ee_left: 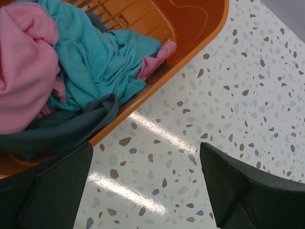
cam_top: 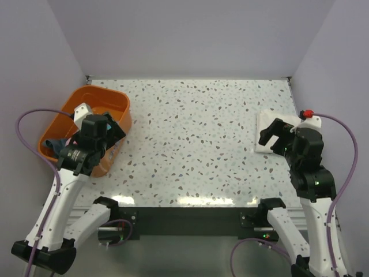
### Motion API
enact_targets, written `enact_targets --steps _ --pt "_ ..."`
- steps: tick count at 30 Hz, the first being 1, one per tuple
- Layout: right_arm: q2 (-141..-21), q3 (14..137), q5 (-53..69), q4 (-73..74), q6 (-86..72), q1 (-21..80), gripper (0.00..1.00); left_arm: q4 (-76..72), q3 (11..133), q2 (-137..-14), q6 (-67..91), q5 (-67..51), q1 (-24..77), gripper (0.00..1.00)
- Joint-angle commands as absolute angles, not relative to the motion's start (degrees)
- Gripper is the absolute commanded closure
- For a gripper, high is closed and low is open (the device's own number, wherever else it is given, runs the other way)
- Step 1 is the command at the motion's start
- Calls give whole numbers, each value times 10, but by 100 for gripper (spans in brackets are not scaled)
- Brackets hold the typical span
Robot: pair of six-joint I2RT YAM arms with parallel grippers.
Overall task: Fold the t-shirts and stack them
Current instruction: Grab the tshirt from the pile
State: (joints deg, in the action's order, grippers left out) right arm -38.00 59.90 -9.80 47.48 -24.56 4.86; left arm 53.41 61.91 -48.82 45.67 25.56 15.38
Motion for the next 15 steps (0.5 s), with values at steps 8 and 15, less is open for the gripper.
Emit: enact_targets --steps 8,15 --pt "-366 584 -45 393 -221 50 1 602 692 -552 519 355 127 0" --pt "-443 592 19 371 -235 50 1 585 701 -585 497 328 52 0"
